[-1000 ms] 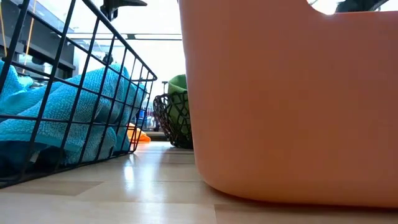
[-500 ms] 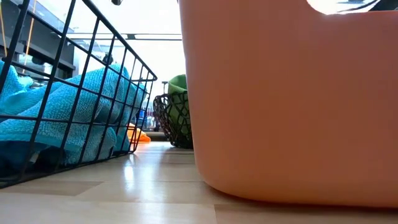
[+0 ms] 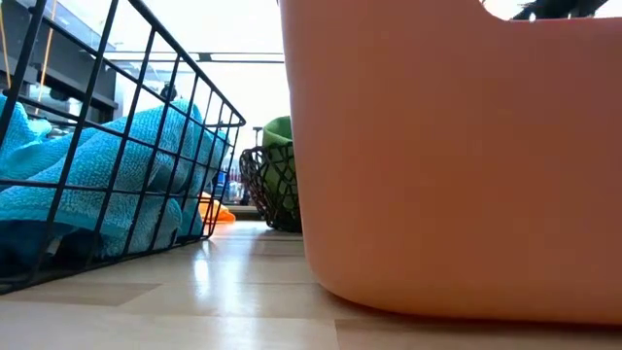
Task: Sort microfiber towel by color & place in baskets
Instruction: Put the top right orange microfiber towel into the orange bin
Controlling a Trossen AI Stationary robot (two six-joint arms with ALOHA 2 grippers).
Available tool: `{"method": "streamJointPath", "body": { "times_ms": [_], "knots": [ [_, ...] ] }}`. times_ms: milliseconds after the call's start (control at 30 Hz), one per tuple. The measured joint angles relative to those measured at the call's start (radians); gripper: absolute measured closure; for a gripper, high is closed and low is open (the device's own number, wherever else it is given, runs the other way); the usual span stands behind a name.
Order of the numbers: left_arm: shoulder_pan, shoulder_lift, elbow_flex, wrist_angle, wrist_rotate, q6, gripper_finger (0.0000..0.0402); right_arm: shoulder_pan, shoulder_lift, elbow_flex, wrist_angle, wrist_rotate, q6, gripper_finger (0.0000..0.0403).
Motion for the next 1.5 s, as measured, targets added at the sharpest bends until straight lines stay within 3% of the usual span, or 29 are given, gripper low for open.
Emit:
{"method": "streamJointPath", "body": {
  "times_ms": [167,367,667,900,1067,1233,1500],
  "knots": [
    [0.000,-0.004,0.000,-0.034,0.001,0.017,0.0220,0.043,-0.100,0.224,0.083,0.044,-0.182,0.0399],
    [0.000,-0.004,0.000,-0.052,0.053,0.042,0.0220,0.312,-0.152,0.366,0.307,-0.049,-0.354,0.0401],
    [0.000,-0.004,0.000,-0.064,0.058,0.053,0.0220,0.835,-0.051,0.289,0.567,-0.036,-0.395,0.0402],
    [0.001,-0.004,0.000,-0.078,0.057,0.053,0.0220,1.090,0.096,0.267,0.767,-0.038,-0.326,0.0402],
    [0.002,-0.003,0.000,-0.088,0.040,0.062,0.0220,1.150,0.167,0.267,0.786,0.035,-0.295,0.0402],
    [0.002,-0.003,0.000,-0.088,0.037,0.061,0.0220,1.151,0.238,0.267,0.687,0.041,-0.224,0.0402],
    [0.002,-0.004,0.000,-0.096,0.034,0.053,0.0220,1.129,0.358,0.267,0.468,-0.123,-0.082,0.0402]
  ]
}}
